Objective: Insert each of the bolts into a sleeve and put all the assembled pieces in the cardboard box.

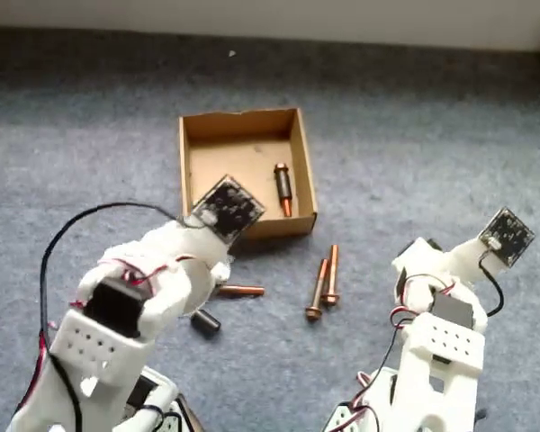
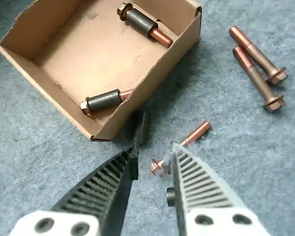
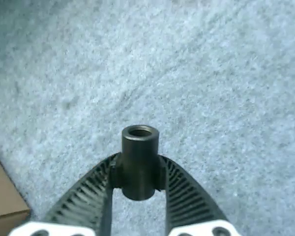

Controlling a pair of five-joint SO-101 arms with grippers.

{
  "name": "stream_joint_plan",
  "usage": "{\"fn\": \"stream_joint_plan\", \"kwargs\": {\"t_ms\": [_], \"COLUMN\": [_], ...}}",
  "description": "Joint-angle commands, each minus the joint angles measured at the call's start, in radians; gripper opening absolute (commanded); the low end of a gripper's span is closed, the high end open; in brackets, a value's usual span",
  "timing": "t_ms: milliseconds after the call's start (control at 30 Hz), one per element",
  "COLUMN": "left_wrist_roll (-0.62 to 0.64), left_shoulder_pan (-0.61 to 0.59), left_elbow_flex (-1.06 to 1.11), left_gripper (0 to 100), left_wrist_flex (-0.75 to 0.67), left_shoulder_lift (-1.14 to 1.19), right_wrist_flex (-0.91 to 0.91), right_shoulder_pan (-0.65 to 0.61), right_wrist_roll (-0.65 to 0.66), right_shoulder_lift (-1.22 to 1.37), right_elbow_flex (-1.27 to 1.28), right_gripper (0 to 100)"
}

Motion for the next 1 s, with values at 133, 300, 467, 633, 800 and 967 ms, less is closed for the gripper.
{"fn": "stream_joint_plan", "kwargs": {"t_ms": [133,300,467,633,800,967], "left_wrist_roll": [0.176,0.299,0.419,0.477,0.494,0.494], "left_shoulder_pan": [0.147,0.2,0.219,0.246,0.292,0.325], "left_elbow_flex": [-0.232,-0.294,-0.326,-0.389,-0.463,-0.527], "left_gripper": [18,18,18,19,19,19], "left_wrist_flex": [-0.135,-0.233,-0.354,-0.394,-0.388,-0.39], "left_shoulder_lift": [0.421,0.627,0.817,0.958,1.058,1.158], "right_wrist_flex": [-0.042,-0.042,-0.042,-0.042,-0.042,-0.042], "right_shoulder_pan": [0.059,0.094,0.145,0.151,0.15,0.15], "right_wrist_roll": [-0.012,-0.012,-0.069,-0.069,-0.069,-0.068], "right_shoulder_lift": [-0.027,-0.035,-0.036,-0.036,-0.036,-0.036], "right_elbow_flex": [-0.008,-0.008,-0.016,-0.016,-0.016,-0.016], "right_gripper": [0.5,0.5,0.5,0.5,0.5,0.5]}}
